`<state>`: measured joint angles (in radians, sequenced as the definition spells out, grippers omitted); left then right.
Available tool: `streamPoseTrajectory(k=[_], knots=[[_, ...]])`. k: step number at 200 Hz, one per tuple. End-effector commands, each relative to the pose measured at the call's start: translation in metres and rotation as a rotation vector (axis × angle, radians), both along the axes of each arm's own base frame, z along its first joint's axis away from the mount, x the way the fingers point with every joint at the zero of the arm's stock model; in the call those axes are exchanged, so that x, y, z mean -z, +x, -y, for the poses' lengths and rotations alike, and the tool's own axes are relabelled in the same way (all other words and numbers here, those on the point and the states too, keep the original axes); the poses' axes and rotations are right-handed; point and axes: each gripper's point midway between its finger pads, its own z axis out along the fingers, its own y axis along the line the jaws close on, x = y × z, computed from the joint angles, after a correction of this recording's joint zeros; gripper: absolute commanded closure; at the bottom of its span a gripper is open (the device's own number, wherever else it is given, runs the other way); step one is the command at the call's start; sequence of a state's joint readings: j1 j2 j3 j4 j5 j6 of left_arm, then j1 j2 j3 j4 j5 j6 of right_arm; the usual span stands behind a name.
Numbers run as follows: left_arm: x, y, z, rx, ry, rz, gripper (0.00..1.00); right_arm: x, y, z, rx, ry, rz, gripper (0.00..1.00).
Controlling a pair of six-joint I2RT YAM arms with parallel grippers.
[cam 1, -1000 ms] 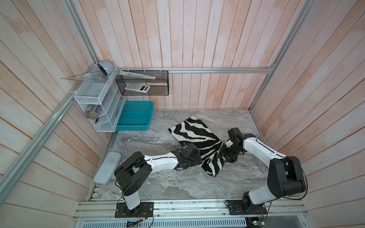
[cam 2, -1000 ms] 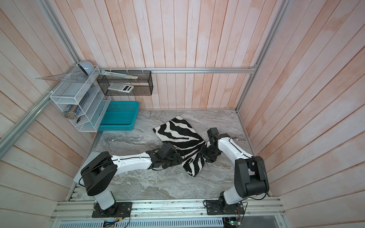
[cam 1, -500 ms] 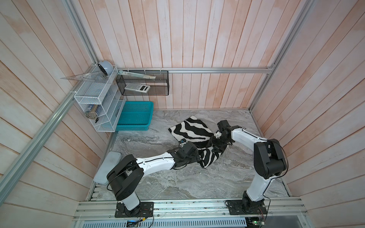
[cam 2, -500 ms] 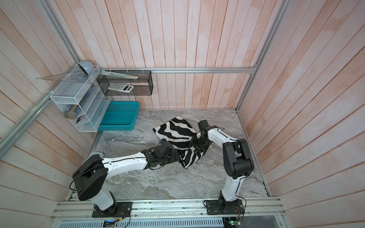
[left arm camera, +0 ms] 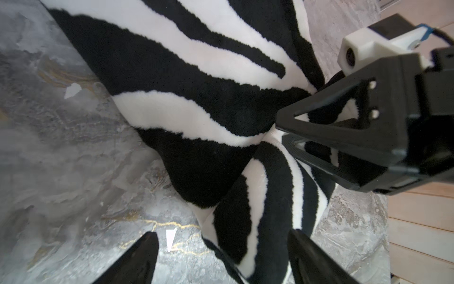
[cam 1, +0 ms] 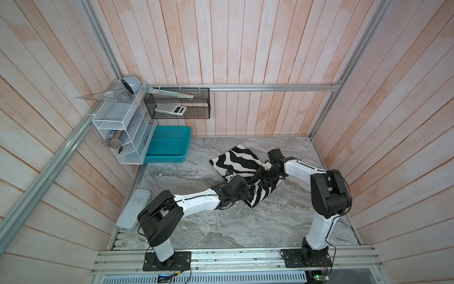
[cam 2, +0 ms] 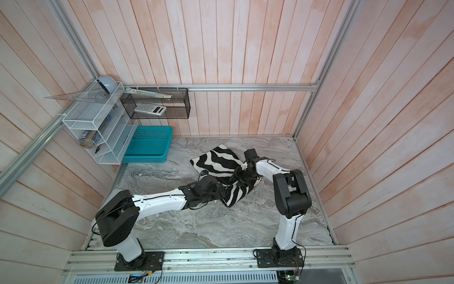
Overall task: Roll up the pillowcase
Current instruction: Roll the pillowcase at the center of the board.
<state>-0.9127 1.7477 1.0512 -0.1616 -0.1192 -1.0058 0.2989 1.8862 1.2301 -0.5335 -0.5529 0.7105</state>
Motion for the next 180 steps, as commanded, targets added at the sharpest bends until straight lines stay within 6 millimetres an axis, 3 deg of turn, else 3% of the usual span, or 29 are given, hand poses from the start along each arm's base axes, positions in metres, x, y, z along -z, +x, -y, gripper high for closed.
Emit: streamPoseTrajectory(k=[1, 47, 82, 107, 144, 180], knots=[[0.011, 0.0, 0.013, 0.056, 0.006, -0.021, 0.15, 0.0, -0.001, 0.008, 0.023, 0.015, -0.005, 0.46], [0.061, -0.012, 0.014, 0.09, 0.046, -0.125, 0.18, -0.029, 0.013, 0.02, 0.053, 0.062, 0.065, 0.43], [0.08, -0.013, 0.001, 0.049, 0.072, -0.162, 0.19, -0.052, 0.015, 0.029, 0.061, 0.14, 0.102, 0.41], [0.083, -0.014, -0.003, 0.04, 0.08, -0.175, 0.19, -0.056, -0.013, 0.049, 0.079, 0.07, 0.085, 0.39], [0.087, -0.02, -0.007, 0.039, 0.082, -0.191, 0.2, -0.036, -0.065, 0.07, 0.119, 0.002, 0.011, 0.37], [0.085, -0.021, -0.007, 0.037, 0.074, -0.193, 0.2, -0.019, -0.079, 0.067, 0.124, 0.001, -0.02, 0.34]])
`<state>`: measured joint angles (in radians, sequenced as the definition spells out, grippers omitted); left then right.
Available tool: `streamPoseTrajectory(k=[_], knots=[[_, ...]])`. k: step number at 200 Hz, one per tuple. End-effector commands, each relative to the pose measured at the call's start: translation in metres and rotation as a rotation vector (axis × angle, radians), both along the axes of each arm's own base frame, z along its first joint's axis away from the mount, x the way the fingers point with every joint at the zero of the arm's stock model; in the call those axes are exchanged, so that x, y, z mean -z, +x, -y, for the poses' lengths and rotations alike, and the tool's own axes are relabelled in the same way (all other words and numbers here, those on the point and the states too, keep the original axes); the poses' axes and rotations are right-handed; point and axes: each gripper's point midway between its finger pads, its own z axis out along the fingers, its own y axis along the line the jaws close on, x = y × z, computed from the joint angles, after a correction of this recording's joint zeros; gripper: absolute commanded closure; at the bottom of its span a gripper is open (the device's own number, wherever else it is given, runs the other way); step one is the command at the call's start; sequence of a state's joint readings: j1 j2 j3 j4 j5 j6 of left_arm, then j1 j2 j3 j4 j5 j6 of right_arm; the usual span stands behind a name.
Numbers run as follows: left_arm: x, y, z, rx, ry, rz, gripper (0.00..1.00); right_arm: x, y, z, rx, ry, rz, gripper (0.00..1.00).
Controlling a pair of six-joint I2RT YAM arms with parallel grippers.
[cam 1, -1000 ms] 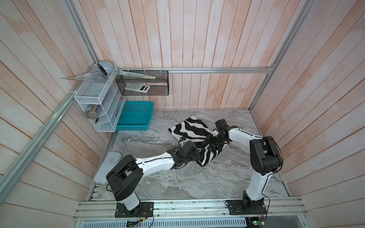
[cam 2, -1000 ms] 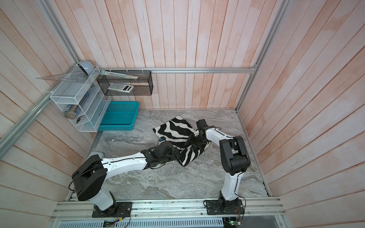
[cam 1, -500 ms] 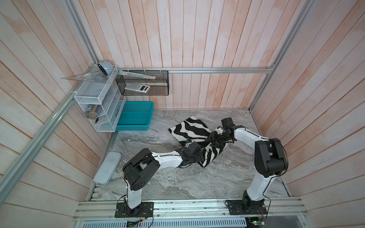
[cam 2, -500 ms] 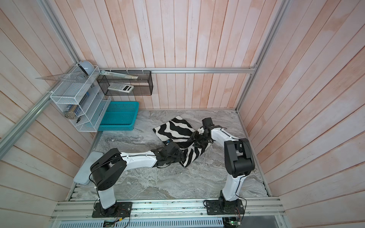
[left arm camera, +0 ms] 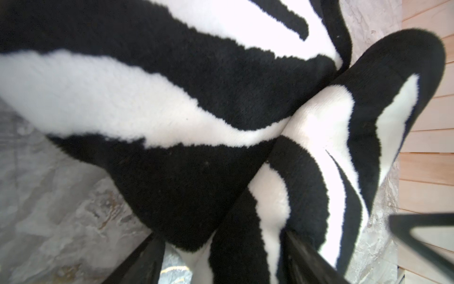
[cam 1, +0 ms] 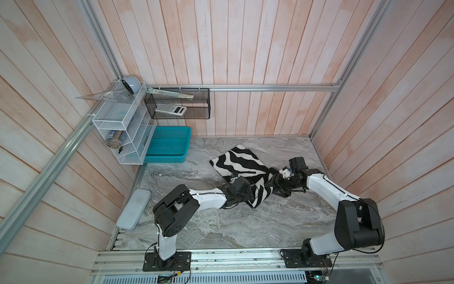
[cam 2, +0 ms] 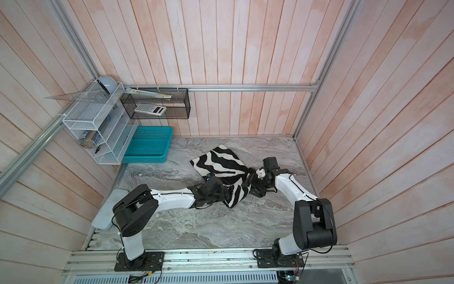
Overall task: Roll up the pillowcase
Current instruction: Roll the pillowcase at the center of the board.
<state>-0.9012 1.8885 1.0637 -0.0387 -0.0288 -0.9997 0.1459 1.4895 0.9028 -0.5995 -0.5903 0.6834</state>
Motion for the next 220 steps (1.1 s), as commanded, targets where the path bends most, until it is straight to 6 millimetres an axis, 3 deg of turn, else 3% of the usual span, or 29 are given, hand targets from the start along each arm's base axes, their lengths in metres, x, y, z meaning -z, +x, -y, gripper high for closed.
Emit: streamPoseTrajectory(k=[1, 27, 66, 88, 105, 123, 139, 153, 194, 220], knots=[[0.047, -0.025, -0.029, -0.01, 0.112, -0.136, 0.2, 0.014, -0.009, 0.002, 0.005, -0.031, -0.033, 0.34], [0.041, -0.023, -0.026, -0.014, 0.094, -0.13, 0.2, 0.027, -0.005, 0.003, 0.027, -0.046, -0.043, 0.33], [0.034, -0.025, -0.025, -0.007, 0.073, -0.129, 0.2, 0.045, 0.02, -0.007, 0.096, -0.011, 0.01, 0.33], [0.03, -0.029, -0.026, -0.006, 0.055, -0.132, 0.2, 0.056, 0.019, -0.013, 0.072, -0.069, -0.011, 0.37], [0.024, -0.03, -0.026, -0.002, 0.037, -0.126, 0.19, 0.071, 0.017, -0.012, 0.063, -0.127, -0.039, 0.44], [0.017, -0.032, -0.02, 0.028, 0.004, -0.119, 0.14, 0.084, 0.014, -0.007, 0.074, -0.161, -0.075, 0.62], [0.009, -0.034, -0.019, 0.038, -0.015, -0.113, 0.12, 0.088, 0.006, 0.001, 0.083, -0.197, -0.087, 0.73], [-0.001, -0.034, -0.022, 0.036, -0.021, -0.095, 0.11, 0.082, -0.004, 0.011, 0.09, -0.221, -0.091, 0.77], [-0.023, -0.034, -0.04, 0.011, 0.001, -0.028, 0.11, 0.056, -0.06, 0.05, 0.094, -0.282, -0.146, 0.78], [-0.026, -0.037, -0.042, 0.004, -0.02, -0.024, 0.11, 0.044, -0.087, 0.062, 0.095, -0.266, -0.173, 0.75]])
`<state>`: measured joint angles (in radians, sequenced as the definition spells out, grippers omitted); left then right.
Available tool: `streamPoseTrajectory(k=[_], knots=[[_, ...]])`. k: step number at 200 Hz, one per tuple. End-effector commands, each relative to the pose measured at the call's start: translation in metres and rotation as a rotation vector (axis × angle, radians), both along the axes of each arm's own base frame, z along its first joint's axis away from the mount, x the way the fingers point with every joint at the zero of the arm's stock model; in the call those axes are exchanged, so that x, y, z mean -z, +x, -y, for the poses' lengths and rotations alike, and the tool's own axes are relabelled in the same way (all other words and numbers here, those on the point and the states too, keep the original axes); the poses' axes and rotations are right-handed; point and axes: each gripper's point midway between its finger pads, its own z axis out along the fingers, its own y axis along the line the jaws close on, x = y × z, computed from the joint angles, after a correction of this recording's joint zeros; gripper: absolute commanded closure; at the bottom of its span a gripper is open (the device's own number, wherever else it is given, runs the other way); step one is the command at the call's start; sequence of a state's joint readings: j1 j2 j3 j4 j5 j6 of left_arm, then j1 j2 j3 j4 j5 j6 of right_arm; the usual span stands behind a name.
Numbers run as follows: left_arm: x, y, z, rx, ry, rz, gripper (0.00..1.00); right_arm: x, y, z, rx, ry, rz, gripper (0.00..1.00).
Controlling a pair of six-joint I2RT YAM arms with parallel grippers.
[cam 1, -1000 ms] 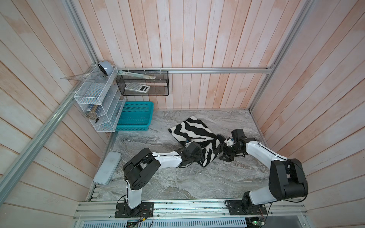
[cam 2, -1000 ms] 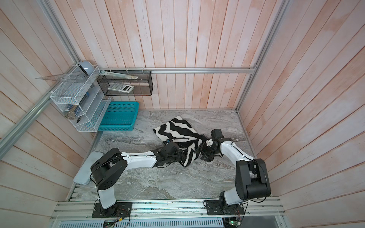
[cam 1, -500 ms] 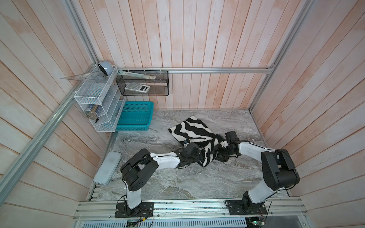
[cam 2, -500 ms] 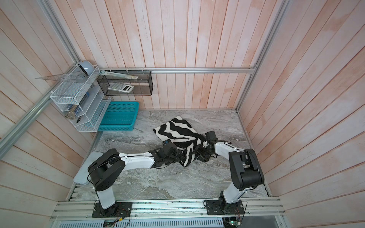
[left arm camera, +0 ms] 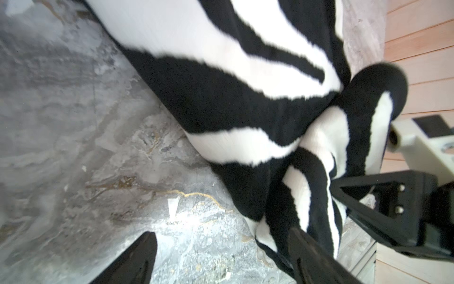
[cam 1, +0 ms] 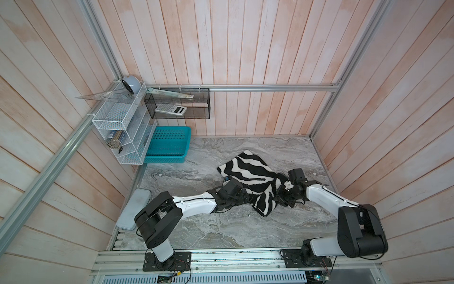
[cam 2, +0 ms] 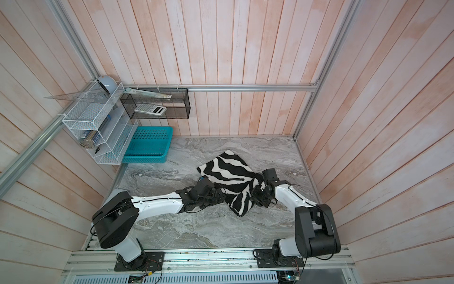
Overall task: Roll up the pillowcase
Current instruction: Roll the pillowcase at the center of the board.
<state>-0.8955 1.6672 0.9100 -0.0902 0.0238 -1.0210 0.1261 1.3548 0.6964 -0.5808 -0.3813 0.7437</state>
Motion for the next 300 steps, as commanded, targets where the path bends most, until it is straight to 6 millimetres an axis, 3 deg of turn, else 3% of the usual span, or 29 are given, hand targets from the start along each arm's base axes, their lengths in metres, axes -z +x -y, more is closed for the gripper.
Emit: streamPoseTrajectory(k=[1, 26, 41, 62, 82, 135, 200, 261, 300], knots=[[0.004, -0.004, -0.011, -0.009, 0.026, 0.007, 0.11, 0.002, -0.046, 0.019, -0.025, -0.062, -0.125, 0.75], [0.007, -0.006, -0.007, -0.005, 0.006, -0.005, 0.11, -0.009, -0.041, 0.018, -0.044, -0.056, -0.102, 0.6], [0.009, -0.007, -0.005, 0.0, 0.002, -0.011, 0.11, -0.016, -0.026, 0.013, -0.063, -0.039, -0.08, 0.49], [0.01, -0.007, -0.002, 0.006, -0.005, -0.016, 0.1, -0.028, -0.002, 0.004, -0.089, -0.004, -0.033, 0.45], [0.01, -0.008, 0.0, 0.011, -0.008, -0.019, 0.11, -0.04, 0.016, -0.003, -0.116, 0.008, 0.004, 0.44], [0.012, -0.005, 0.001, 0.006, -0.002, -0.022, 0.11, -0.049, 0.048, -0.04, -0.175, 0.08, 0.062, 0.43], [0.013, -0.003, -0.001, 0.013, 0.013, -0.026, 0.11, -0.072, 0.093, -0.053, -0.208, 0.046, 0.13, 0.43], [0.01, 0.005, -0.009, -0.014, -0.006, -0.025, 0.11, -0.058, 0.145, -0.095, -0.25, 0.092, 0.146, 0.43], [-0.019, 0.025, -0.022, -0.059, 0.01, 0.066, 0.1, -0.046, 0.175, -0.129, -0.281, 0.146, 0.163, 0.43]])
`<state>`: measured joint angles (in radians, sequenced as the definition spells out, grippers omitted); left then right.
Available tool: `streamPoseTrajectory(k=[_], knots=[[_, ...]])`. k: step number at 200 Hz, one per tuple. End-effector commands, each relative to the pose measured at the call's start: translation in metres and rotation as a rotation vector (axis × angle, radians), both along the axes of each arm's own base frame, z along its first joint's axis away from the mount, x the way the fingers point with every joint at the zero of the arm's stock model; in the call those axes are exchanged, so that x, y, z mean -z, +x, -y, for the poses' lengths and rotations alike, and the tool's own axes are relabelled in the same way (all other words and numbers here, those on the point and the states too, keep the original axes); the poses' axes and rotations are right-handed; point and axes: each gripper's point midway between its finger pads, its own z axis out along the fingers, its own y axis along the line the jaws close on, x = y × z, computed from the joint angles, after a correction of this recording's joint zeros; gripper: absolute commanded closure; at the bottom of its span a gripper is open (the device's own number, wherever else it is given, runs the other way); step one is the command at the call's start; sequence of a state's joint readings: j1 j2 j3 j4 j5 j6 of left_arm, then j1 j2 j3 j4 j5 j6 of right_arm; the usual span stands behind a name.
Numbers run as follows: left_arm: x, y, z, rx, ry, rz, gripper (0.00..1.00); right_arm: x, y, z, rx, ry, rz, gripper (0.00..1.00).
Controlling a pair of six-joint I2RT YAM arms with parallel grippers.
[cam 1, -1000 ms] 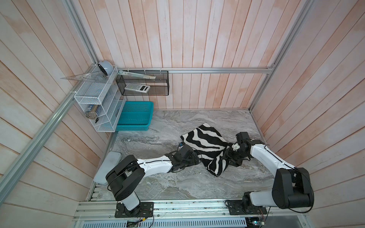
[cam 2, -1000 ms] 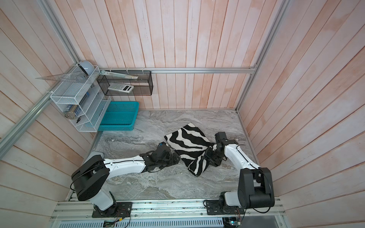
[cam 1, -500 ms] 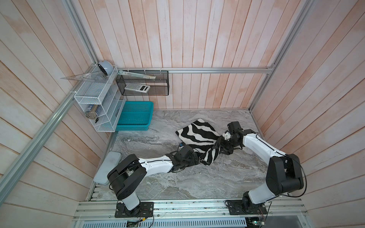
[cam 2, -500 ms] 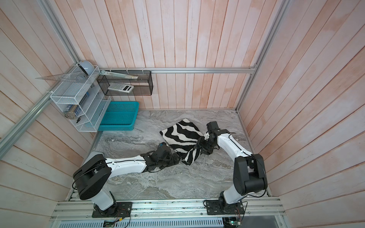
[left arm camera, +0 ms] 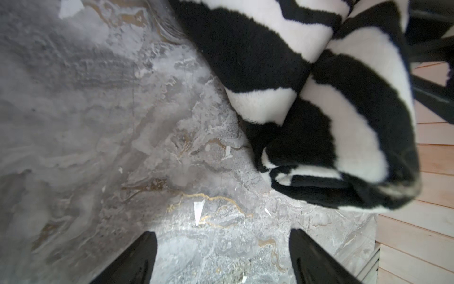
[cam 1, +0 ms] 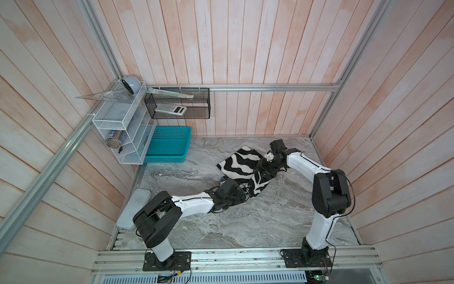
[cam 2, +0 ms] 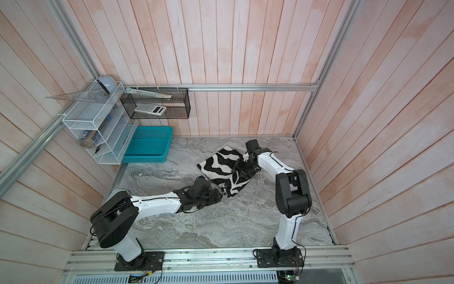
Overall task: Roll up the pillowcase
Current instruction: Roll the pillowcase at the center of the board.
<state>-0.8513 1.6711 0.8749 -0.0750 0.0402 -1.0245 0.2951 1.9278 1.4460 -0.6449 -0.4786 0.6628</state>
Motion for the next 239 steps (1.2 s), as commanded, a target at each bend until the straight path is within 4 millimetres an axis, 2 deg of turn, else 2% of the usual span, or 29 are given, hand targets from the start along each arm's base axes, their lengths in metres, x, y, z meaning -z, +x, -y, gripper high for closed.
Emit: streamPoseTrajectory(k=[1, 20, 36, 51, 65, 92, 128, 149, 190, 213, 239], knots=[[-0.032, 0.018, -0.006, -0.023, 0.005, 0.093, 0.1, 0.001, 0.021, -0.022, -0.015, 0.051, 0.027, 0.43], [-0.052, 0.036, -0.013, -0.041, 0.047, 0.154, 0.1, 0.014, 0.03, -0.031, -0.02, 0.056, 0.012, 0.43], [-0.071, 0.053, -0.015, -0.046, 0.055, 0.199, 0.1, 0.033, 0.032, -0.034, -0.016, 0.056, -0.021, 0.43], [-0.085, 0.068, -0.008, -0.037, 0.038, 0.231, 0.1, 0.048, 0.032, -0.033, -0.009, 0.051, -0.051, 0.43], [-0.086, 0.08, 0.001, -0.015, 0.052, 0.235, 0.1, 0.057, 0.032, -0.03, 0.001, 0.047, -0.06, 0.43], [-0.07, 0.095, 0.017, 0.01, 0.065, 0.22, 0.1, 0.067, 0.032, -0.021, 0.033, 0.062, -0.078, 0.43], [-0.044, 0.102, 0.022, 0.03, 0.098, 0.193, 0.12, 0.067, 0.038, -0.015, 0.069, 0.092, -0.078, 0.43], [-0.024, 0.104, 0.014, 0.014, 0.152, 0.18, 0.13, 0.062, 0.043, -0.017, 0.081, 0.126, -0.07, 0.43], [0.014, 0.126, -0.023, -0.11, 0.242, 0.127, 0.15, 0.051, 0.042, -0.021, 0.061, 0.16, -0.056, 0.43], [0.034, 0.127, -0.028, -0.114, 0.259, 0.064, 0.17, 0.035, 0.044, -0.021, 0.062, 0.193, -0.03, 0.42], [0.059, 0.119, -0.025, -0.087, 0.262, -0.009, 0.18, -0.005, 0.05, -0.017, 0.08, 0.26, 0.05, 0.38]])
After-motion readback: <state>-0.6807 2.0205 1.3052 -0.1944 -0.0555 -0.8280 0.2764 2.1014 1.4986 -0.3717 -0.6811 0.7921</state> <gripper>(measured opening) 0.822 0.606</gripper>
